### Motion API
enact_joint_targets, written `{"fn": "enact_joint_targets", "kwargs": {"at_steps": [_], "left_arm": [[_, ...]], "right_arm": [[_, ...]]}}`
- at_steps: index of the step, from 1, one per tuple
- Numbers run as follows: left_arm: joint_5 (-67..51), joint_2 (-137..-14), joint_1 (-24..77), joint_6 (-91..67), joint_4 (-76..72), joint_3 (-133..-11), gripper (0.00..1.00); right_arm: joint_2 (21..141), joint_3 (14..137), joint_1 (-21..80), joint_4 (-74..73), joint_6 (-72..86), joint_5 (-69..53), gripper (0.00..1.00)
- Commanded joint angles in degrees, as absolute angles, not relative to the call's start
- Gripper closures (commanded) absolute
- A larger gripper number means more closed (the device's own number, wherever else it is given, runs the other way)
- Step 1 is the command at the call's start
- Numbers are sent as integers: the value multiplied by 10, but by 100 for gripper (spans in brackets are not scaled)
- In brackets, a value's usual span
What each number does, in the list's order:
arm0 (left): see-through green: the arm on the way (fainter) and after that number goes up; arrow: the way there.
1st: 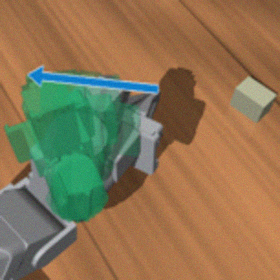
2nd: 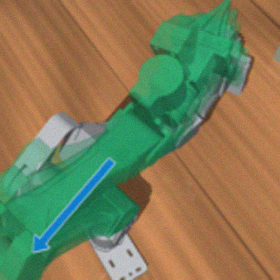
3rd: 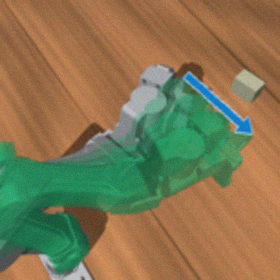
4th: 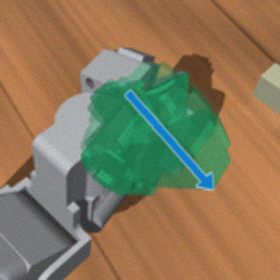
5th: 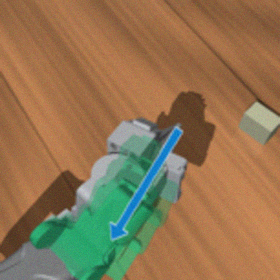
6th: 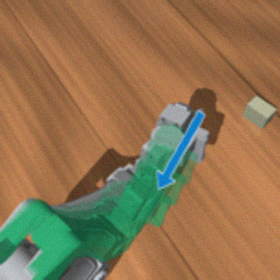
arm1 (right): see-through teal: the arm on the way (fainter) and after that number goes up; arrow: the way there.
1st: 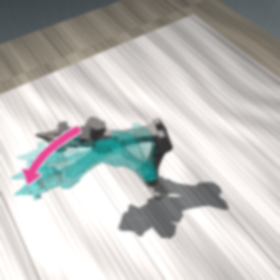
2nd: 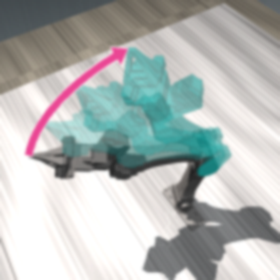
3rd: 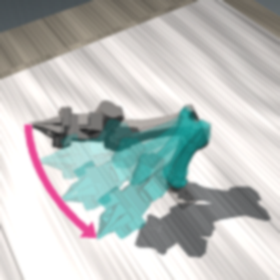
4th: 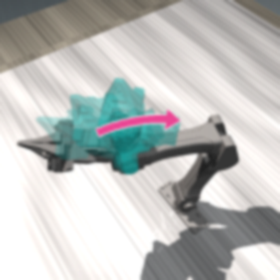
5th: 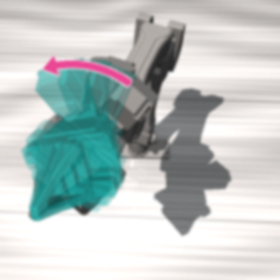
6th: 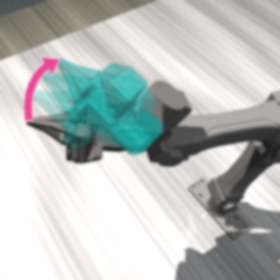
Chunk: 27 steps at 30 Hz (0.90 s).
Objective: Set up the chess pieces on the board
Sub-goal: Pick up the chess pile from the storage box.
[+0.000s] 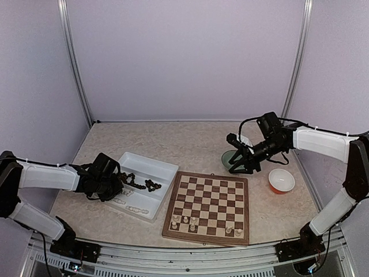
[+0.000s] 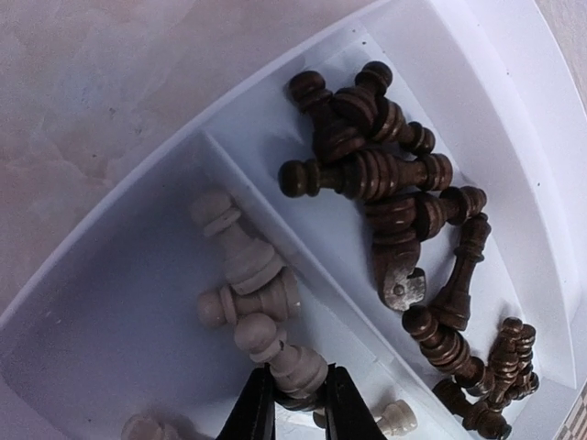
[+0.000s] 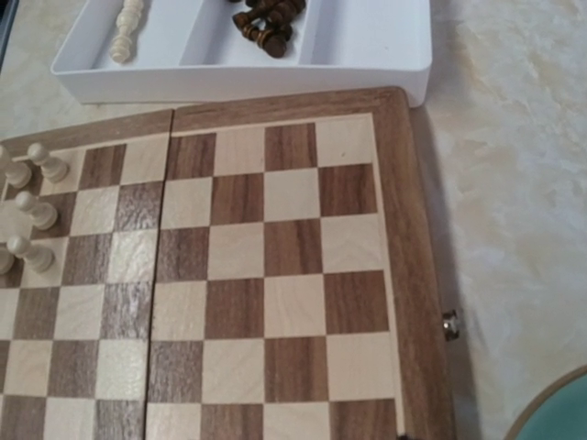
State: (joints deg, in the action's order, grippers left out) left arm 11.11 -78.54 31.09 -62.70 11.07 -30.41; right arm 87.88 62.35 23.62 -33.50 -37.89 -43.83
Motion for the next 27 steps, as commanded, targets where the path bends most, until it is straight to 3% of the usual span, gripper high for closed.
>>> {"fn": "enact_joint_targets", "kwargs": {"at_steps": [1,14,27], "left_arm": [[87,-761,298,-574,185,-309,84],[10,-693,309,-384,149,-371,90],[-39,-717,494,-193,97,-445,89]], "right_arm": [[883,643,246,-349,-381,-451,54],[886,665,250,-351,-360,-471,54],[1049,820,305,-362,-246,-627,57]]}}
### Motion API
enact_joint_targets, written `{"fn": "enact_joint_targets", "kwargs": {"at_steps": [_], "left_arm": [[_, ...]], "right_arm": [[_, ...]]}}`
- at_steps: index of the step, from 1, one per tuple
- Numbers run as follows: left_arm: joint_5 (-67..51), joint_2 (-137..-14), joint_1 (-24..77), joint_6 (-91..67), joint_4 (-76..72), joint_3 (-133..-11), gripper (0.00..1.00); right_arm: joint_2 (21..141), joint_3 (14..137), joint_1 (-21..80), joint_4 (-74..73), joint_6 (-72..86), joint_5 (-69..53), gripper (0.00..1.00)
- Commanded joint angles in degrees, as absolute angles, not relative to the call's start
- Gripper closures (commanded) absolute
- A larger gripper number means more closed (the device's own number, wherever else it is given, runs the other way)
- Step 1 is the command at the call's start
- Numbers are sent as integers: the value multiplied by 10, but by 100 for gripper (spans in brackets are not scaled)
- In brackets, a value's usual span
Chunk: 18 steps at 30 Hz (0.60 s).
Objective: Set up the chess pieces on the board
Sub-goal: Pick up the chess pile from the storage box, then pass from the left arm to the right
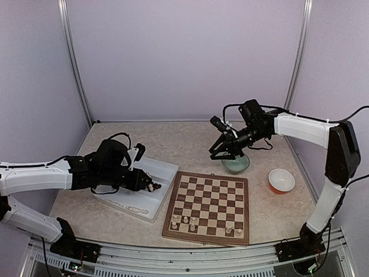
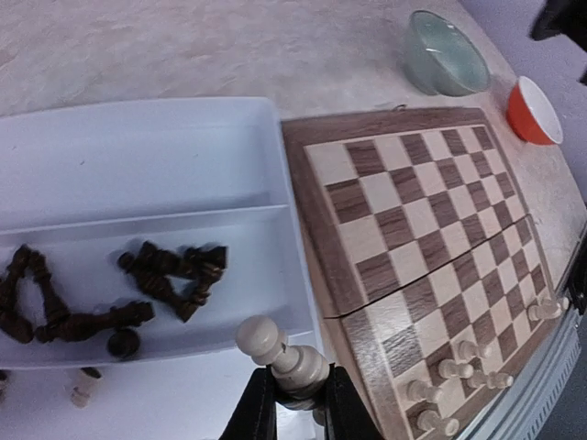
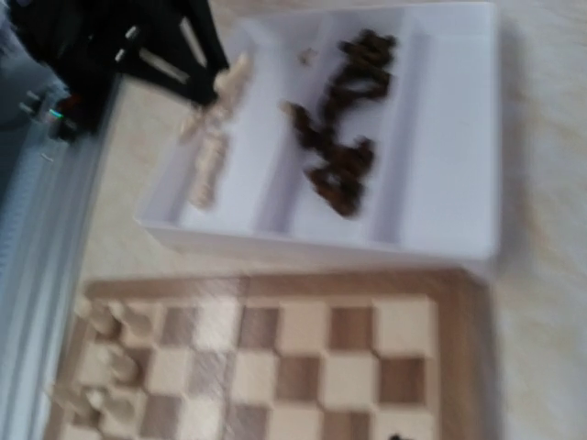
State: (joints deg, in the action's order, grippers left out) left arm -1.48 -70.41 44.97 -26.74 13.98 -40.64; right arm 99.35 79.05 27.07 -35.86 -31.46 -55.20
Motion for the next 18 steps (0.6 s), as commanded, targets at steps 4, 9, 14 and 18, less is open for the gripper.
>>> {"fn": "enact_joint_targets", "kwargs": {"at_steps": [4,9,14,18], "left_arm": [[-73,-746,535,-165,79,-473,88],[-74,-792,591,-139,79,-519,88],[-77,-824,609,-131,81,-548,88],[-81,-843,613,-128,81,-564,88]], "right_arm": [[1113,862,354,-386,-225,-673,59],[1152,901,394,-409,-211,-720,59],[1168,912,401,-420,-207,-758,57],[1175,916,410,-448,-233,-781,57]]}}
